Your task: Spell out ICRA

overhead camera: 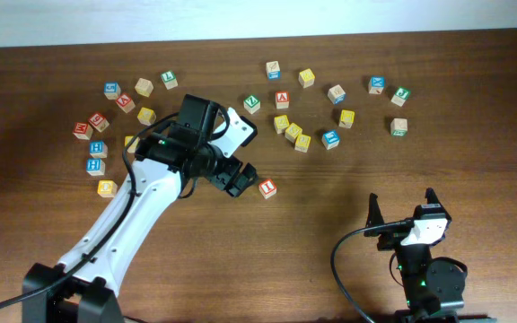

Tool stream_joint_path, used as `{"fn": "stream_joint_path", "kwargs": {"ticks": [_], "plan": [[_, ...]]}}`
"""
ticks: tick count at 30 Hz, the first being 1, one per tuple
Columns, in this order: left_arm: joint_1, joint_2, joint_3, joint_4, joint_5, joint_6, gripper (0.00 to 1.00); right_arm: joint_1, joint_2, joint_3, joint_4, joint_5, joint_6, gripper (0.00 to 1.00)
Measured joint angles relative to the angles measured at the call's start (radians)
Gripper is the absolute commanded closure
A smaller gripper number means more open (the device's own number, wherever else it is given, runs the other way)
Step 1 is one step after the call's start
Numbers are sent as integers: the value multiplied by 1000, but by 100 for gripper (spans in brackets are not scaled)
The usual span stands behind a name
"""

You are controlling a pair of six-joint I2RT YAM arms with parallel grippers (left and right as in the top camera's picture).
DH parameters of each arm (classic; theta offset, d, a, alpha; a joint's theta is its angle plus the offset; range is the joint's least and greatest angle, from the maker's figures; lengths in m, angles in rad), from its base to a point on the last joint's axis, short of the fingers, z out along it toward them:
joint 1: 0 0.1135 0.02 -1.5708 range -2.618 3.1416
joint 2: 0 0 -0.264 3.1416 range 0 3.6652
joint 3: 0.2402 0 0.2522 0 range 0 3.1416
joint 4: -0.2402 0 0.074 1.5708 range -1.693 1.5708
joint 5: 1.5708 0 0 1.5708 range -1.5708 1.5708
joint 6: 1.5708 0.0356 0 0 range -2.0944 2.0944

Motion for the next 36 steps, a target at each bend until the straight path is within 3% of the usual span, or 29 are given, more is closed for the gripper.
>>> {"fn": "stream_joint_path", "kwargs": {"ticks": [17, 25, 28, 33, 36], "plan": [[0, 0, 0, -32, 60, 0, 1, 0, 0, 0, 0, 0, 0, 2], [-53, 51, 0, 10, 64, -111, 0, 0, 0, 0, 0, 0, 0, 2], [-124, 147, -1, 90, 51, -117, 3, 0, 0, 0, 0, 0, 0, 2], [-248, 262, -3, 145, -186, -100, 11, 0, 0, 0, 0, 0, 0, 2], [-253, 307, -3, 182, -235, -94, 23, 0, 0, 0, 0, 0, 0, 2]]}}
